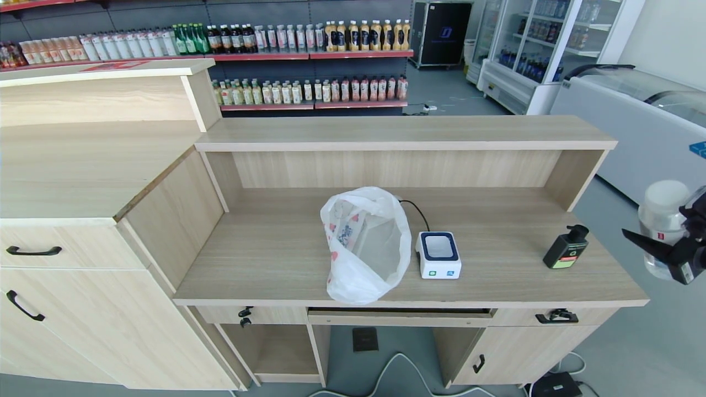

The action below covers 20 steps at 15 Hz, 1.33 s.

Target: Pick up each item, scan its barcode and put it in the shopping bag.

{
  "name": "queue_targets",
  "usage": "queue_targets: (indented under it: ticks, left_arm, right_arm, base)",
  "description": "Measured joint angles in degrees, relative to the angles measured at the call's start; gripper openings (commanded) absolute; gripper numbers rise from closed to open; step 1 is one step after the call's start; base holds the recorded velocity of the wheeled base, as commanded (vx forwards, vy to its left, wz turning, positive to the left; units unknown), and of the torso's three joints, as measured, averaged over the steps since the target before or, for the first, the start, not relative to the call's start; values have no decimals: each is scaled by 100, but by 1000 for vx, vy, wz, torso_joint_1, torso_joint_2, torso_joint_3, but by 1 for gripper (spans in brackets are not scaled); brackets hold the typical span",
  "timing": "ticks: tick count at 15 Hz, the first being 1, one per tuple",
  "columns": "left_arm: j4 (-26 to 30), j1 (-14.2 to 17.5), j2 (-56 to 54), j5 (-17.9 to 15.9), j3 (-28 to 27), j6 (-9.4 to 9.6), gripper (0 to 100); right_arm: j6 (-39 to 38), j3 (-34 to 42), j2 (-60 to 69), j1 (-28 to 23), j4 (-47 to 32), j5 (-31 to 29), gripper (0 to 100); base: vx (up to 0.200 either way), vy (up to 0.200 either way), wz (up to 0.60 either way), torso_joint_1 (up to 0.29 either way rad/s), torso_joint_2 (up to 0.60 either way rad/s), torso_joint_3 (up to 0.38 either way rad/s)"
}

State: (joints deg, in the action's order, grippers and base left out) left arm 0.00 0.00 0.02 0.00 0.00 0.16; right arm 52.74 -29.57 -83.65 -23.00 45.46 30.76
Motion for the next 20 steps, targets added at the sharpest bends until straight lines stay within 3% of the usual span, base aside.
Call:
queue_targets:
  ticks: [2, 6, 9, 14, 20]
  left_arm:
    - [0, 0, 0, 0, 0, 0, 100]
    - [0, -5, 0, 0, 0, 2, 100]
    - [0, 0, 0, 0, 0, 2, 100]
    - [0, 0, 0, 0, 0, 2, 100]
    - [0, 0, 0, 0, 0, 2, 100]
  right_arm:
    - [244, -72, -88, -45, 156, 2, 0]
    - [562, -347, -457, 7, 462, 2, 0]
    - [685, -586, -909, 197, 1251, 79, 0]
    - [1254, -1023, -1919, 433, 1872, 863, 0]
    - [1470, -979, -2673, 473, 2345, 1048, 0]
  base:
    - [0, 0, 0, 0, 0, 0]
    - [0, 0, 600, 1, 0, 4]
    - [0, 0, 600, 5, 1, -1]
    - [0, 0, 0, 0, 0, 0]
    - [0, 0, 0, 0, 0, 0]
